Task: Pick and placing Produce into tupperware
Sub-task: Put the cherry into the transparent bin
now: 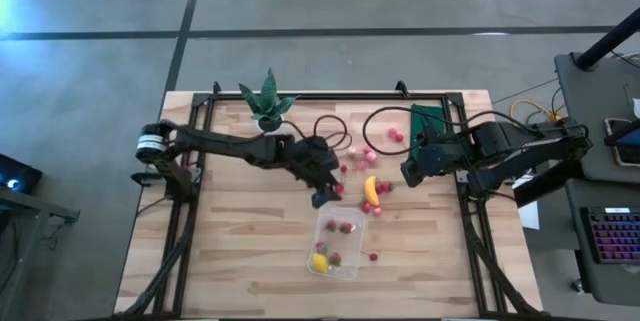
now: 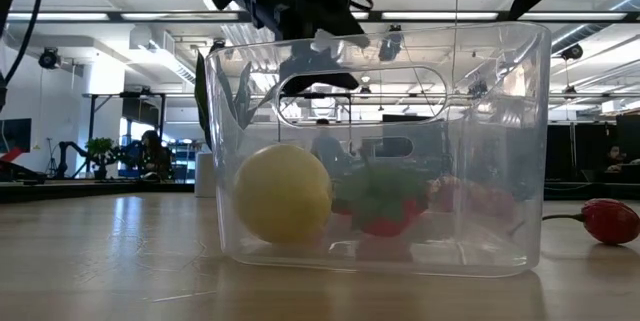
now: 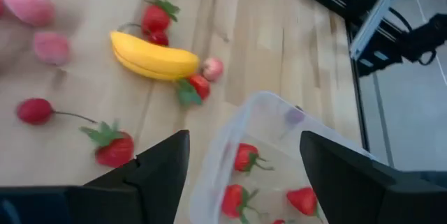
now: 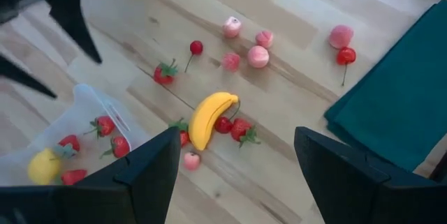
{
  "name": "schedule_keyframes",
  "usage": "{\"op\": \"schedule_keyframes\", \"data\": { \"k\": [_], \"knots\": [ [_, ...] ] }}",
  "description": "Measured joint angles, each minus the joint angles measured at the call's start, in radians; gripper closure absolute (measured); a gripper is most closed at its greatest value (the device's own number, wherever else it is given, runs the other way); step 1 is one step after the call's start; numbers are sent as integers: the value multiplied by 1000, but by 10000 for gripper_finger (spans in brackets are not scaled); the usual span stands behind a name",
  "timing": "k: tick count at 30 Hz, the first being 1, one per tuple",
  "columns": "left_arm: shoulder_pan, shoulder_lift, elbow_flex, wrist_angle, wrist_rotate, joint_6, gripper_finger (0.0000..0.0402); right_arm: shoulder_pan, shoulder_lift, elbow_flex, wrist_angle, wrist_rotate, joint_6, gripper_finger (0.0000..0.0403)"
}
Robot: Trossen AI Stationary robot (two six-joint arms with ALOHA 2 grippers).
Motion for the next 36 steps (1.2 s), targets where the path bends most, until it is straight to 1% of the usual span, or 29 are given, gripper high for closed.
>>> {"op": "schedule_keyframes", "data": {
  "k": [4,10,13,16,17,19,22,25,27,29,32,34,36],
  "knots": [
    [8,-18,-2,-6,16,55,144,1,0,0,9,-12,-37,131],
    [-15,-67,-4,-22,21,96,144,23,41,0,11,-82,-131,131],
    [-23,-85,-6,-39,21,97,144,68,88,0,33,-178,-170,131],
    [-28,-108,-17,-64,20,96,144,146,164,-5,93,-321,-201,131],
    [-29,-113,-23,-64,18,96,144,178,193,-7,106,-342,-211,131],
    [-32,-121,-34,-74,3,96,144,244,243,-11,134,-310,-220,131],
    [-34,-131,-39,-70,-5,97,144,345,307,-32,160,-193,-217,131],
    [-36,-133,-48,-70,-7,97,144,424,349,-84,246,-97,-186,131],
    [-37,-133,-59,-72,-8,97,144,452,374,-137,344,-88,-162,131],
    [-38,-133,-76,-76,-8,97,144,465,396,-199,463,-103,-124,131],
    [-40,-143,-96,-126,-9,96,144,467,426,-280,655,-133,-57,131],
    [-43,-150,-99,-151,-9,96,144,469,443,-318,755,-139,-31,131],
    [-49,-160,-101,-191,-9,96,144,470,464,-335,826,-135,-39,131]
  ]
}}
